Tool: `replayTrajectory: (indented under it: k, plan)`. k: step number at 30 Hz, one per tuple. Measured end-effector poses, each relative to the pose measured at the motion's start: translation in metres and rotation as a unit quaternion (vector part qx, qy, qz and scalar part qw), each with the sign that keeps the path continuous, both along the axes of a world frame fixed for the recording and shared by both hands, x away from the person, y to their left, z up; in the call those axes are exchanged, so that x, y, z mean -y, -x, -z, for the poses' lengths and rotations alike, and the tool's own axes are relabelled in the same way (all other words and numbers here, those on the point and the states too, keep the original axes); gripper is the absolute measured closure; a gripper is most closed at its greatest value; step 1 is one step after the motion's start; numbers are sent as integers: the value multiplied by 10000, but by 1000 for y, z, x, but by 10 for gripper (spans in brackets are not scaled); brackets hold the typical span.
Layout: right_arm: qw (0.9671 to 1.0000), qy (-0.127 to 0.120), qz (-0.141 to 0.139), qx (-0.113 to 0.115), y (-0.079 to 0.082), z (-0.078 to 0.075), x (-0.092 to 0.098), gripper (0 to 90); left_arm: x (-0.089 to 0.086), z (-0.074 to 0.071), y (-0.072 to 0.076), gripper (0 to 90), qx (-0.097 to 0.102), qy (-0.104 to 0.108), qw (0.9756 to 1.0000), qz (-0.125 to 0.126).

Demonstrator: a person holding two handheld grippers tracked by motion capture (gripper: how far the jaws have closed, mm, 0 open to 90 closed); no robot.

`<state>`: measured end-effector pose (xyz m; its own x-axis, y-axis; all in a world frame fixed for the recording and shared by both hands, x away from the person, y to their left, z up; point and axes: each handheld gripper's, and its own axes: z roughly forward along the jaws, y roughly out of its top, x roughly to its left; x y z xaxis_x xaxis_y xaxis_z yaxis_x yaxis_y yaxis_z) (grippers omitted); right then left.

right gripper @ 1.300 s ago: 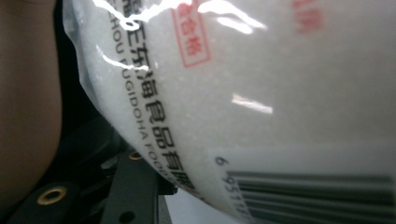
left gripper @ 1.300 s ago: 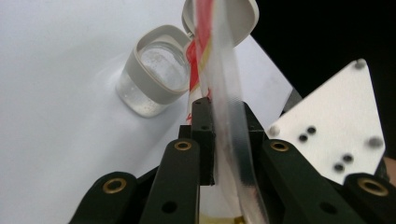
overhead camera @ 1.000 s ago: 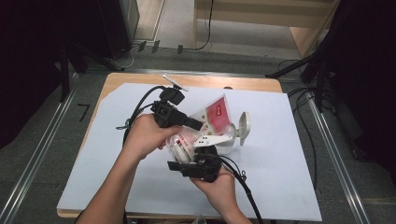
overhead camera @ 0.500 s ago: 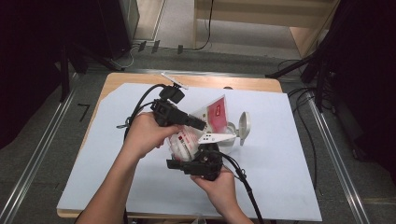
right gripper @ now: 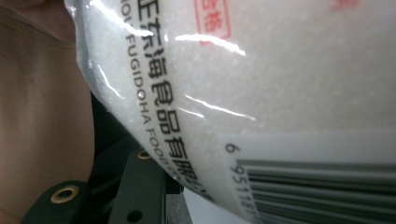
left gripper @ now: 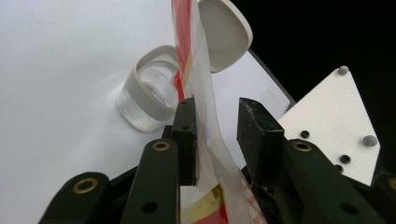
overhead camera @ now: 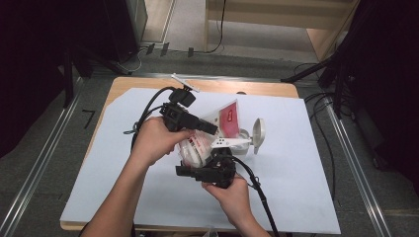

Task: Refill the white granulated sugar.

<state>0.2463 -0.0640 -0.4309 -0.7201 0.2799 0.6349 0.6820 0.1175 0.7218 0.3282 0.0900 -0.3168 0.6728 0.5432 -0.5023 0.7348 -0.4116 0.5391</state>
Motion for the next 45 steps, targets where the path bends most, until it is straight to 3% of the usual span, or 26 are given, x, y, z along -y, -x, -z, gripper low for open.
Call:
replayTrajectory:
  k: [3,7,11,14,23,25,31,45]
  plan:
    - [10000,-5,3,-77,-1,-1,1,631,-1,1,-4,695,-105,57,9999,-4]
    - [10000,36,11,-72,-2,-3,0,627,1,-1,-7,705,-191,-17,9998,-22]
    - [9998,175,1,52,-2,-4,-2,609,3,-3,-6,733,-209,-84,9997,-58]
    - [9998,178,-5,42,-2,-5,-5,570,4,-5,-6,742,-174,-143,9997,-71]
    - [10000,-15,28,-21,-4,-7,-5,623,3,-10,-7,689,-163,-153,9997,9]
    - [10000,-52,19,-34,-5,-9,-5,626,3,-12,-7,680,-71,-131,9999,38]
    - [9997,-195,-26,-158,-8,-11,-3,622,5,-13,-11,650,-149,-187,9997,99]
    - [9993,-159,122,-303,-8,-14,-3,625,7,-12,-8,636,-5,-37,10000,26]
